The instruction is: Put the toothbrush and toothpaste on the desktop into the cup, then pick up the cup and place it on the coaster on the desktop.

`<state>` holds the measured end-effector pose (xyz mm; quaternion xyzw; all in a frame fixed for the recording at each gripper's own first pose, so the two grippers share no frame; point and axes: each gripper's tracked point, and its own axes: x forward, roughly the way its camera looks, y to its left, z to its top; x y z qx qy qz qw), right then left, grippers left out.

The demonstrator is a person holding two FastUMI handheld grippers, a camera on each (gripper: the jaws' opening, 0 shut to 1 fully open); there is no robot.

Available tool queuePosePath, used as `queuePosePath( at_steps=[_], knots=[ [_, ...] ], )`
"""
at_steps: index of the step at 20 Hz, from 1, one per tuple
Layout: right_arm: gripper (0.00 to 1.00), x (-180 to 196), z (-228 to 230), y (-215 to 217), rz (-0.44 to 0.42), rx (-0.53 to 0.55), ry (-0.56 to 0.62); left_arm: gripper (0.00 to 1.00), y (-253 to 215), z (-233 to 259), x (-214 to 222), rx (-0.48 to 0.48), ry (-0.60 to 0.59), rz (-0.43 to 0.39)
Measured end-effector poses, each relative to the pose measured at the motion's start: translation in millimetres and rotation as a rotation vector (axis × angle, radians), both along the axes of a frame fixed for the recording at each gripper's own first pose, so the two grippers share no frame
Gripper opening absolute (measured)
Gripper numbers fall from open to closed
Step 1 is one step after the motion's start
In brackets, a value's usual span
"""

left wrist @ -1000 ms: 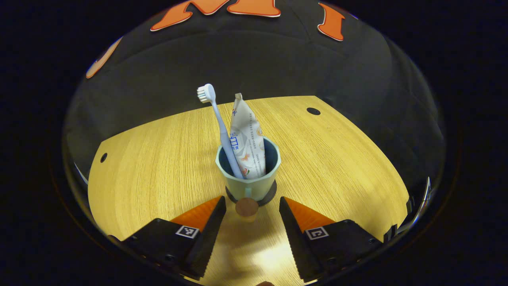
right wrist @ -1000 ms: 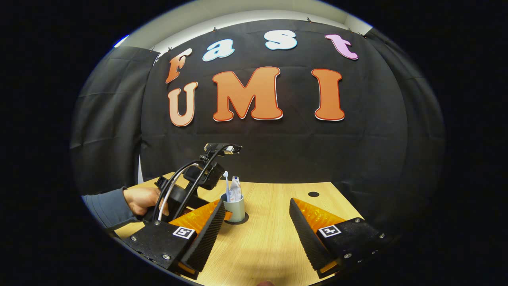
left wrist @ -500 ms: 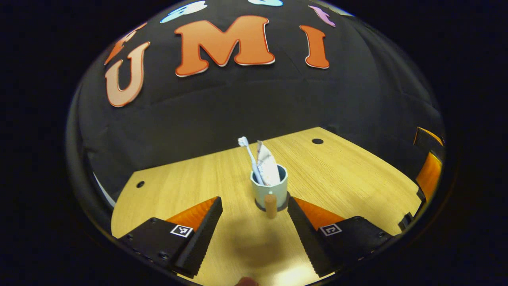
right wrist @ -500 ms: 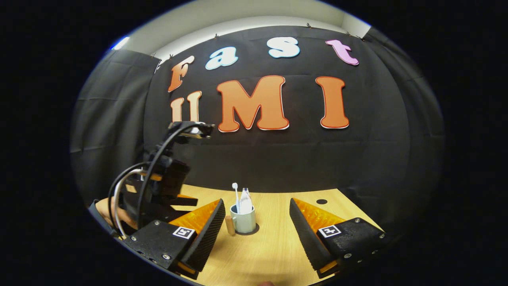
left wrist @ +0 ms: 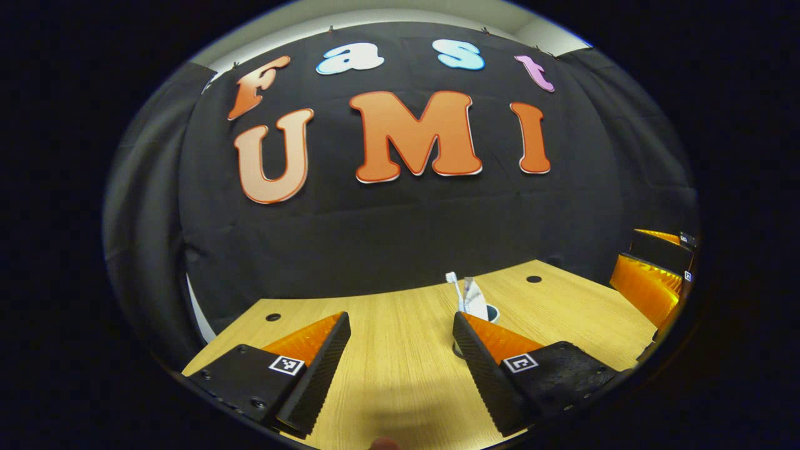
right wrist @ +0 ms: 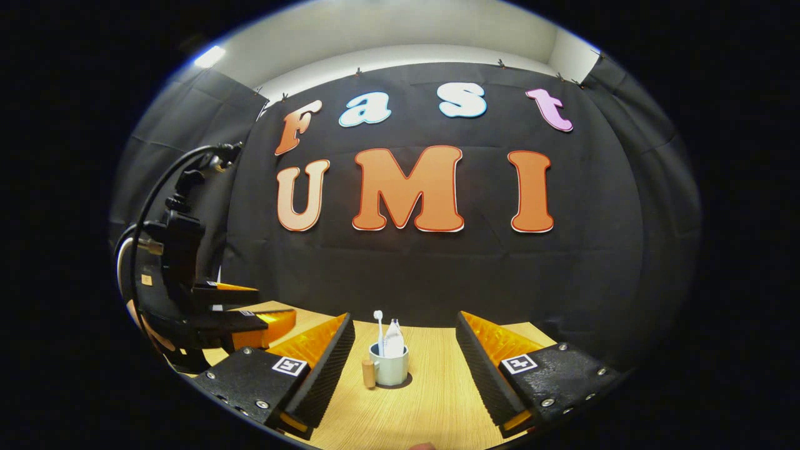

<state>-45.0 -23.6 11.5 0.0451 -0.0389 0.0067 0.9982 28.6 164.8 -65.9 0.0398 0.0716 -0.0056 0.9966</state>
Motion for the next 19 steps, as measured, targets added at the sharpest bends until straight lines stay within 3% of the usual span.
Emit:
queuePosePath(
  at_steps=[7, 19],
  knots=[
    [0.97, 4.5, -19.6, 28.7, 0.037, 0.009, 0.022, 0.99, 23.6, 3.7, -22.6, -0.057, -0.115, 0.031],
    [0.97, 4.7, -26.5, 40.9, 0.03, 0.007, -0.017, 0.99, 37.0, 4.5, -49.5, -0.131, -0.243, 0.033]
  ],
)
